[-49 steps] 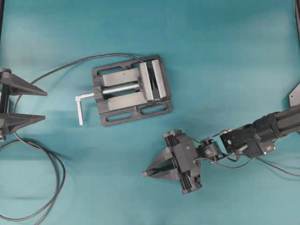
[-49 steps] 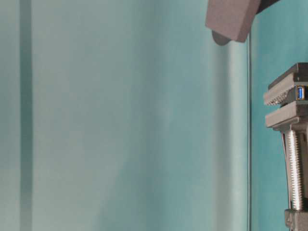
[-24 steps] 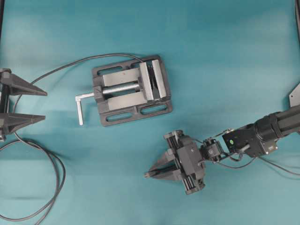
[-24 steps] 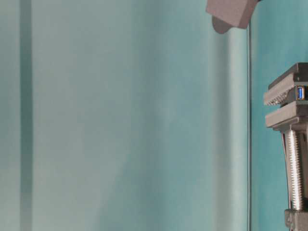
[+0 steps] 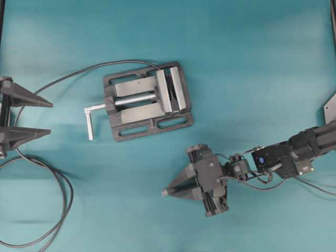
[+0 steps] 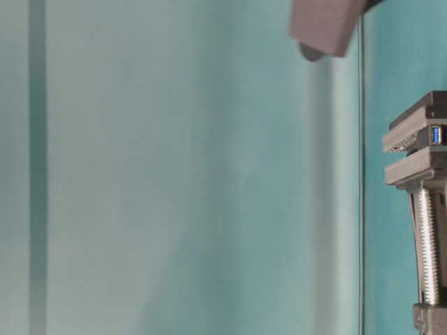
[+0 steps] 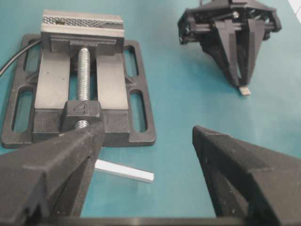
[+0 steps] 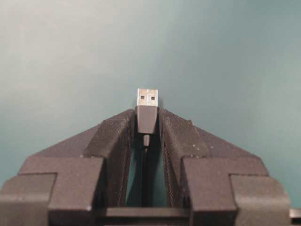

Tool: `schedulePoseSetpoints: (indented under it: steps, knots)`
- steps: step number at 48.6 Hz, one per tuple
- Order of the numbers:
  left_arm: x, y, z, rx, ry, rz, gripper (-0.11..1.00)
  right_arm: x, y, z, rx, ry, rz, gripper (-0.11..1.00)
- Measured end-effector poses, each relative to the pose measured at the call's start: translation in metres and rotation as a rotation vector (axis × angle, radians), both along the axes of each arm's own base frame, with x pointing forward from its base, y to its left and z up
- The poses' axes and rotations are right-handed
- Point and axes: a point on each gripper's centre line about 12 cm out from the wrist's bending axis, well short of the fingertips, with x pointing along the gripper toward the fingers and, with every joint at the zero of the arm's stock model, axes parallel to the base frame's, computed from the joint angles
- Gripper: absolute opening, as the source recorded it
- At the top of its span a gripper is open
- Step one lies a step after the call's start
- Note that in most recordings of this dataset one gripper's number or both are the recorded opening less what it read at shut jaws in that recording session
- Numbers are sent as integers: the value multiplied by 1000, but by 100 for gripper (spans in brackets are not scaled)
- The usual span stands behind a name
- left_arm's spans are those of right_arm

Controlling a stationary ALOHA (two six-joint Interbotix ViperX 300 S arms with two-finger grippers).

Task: Insert the USB cable into the fixed female connector.
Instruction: 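Swing the right gripper with the USB plug toward the vise jaws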

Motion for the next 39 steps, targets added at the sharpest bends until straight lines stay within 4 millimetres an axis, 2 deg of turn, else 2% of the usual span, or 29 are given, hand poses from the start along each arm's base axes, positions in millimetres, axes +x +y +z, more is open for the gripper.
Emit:
schedulePoseSetpoints:
  steps: [7, 18, 39]
  knots:
    - [0, 0, 0, -1, 0, 1, 93, 0, -7, 1, 28, 7, -72, 21]
    - [0, 0, 0, -1, 0, 1, 93, -1, -15, 3, 110, -1, -286, 22]
    - [0, 0, 0, -1, -2, 1, 93, -16, -15, 4, 23, -25, -620, 21]
